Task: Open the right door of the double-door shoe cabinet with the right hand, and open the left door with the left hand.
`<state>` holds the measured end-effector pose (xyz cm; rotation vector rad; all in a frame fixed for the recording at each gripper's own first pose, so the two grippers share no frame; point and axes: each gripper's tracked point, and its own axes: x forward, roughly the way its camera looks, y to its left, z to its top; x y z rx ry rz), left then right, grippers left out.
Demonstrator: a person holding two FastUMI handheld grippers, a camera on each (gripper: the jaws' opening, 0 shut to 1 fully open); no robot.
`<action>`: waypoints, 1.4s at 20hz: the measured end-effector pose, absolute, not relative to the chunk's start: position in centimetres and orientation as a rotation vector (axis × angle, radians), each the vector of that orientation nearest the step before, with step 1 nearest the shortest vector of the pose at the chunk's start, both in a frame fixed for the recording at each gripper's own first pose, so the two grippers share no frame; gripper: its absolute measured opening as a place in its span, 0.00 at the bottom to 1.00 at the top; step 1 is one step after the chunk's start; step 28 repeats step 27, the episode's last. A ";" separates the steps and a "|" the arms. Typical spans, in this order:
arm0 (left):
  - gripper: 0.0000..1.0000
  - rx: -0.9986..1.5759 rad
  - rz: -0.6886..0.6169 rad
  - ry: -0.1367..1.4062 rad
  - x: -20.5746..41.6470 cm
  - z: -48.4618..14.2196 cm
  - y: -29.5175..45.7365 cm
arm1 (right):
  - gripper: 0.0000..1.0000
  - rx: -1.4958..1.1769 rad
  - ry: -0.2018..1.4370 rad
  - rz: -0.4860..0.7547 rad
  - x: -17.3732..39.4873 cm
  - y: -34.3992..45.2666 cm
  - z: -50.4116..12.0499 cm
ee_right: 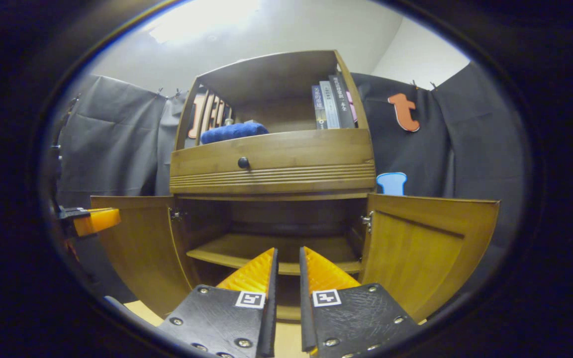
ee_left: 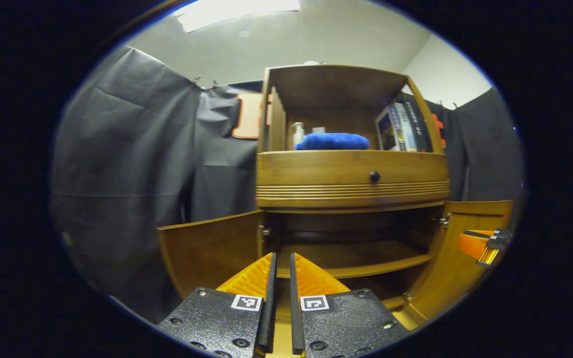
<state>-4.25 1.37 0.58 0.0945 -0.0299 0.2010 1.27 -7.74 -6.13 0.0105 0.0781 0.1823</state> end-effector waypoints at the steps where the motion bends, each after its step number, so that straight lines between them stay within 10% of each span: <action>1: 0.06 0.093 0.163 -0.028 -3.6 0.4 0.1 | 0.20 0.010 0.072 0.173 1.0 -8.1 -5.8; 7: 0.14 0.093 0.020 -0.045 -1.2 0.8 -6.5 | 0.20 -0.003 0.025 0.115 -0.3 -9.9 -3.7; 12: 0.70 0.105 -0.042 -0.058 -0.3 0.7 -10.0 | 0.27 -0.010 -0.013 0.083 -1.0 -11.1 -2.1; 14: 0.99 0.097 -0.047 -0.056 -0.2 0.5 -10.7 | 0.55 -0.016 -0.013 0.083 -1.2 -11.3 -2.0; 18: 0.99 0.088 -0.060 -0.061 0.3 0.6 -11.8 | 1.00 -0.014 -0.030 0.087 -1.6 -11.7 -1.4; 28: 0.99 0.082 -0.095 -0.071 1.0 0.7 -13.9 | 0.96 -0.042 -0.045 0.066 -2.0 -13.0 -0.8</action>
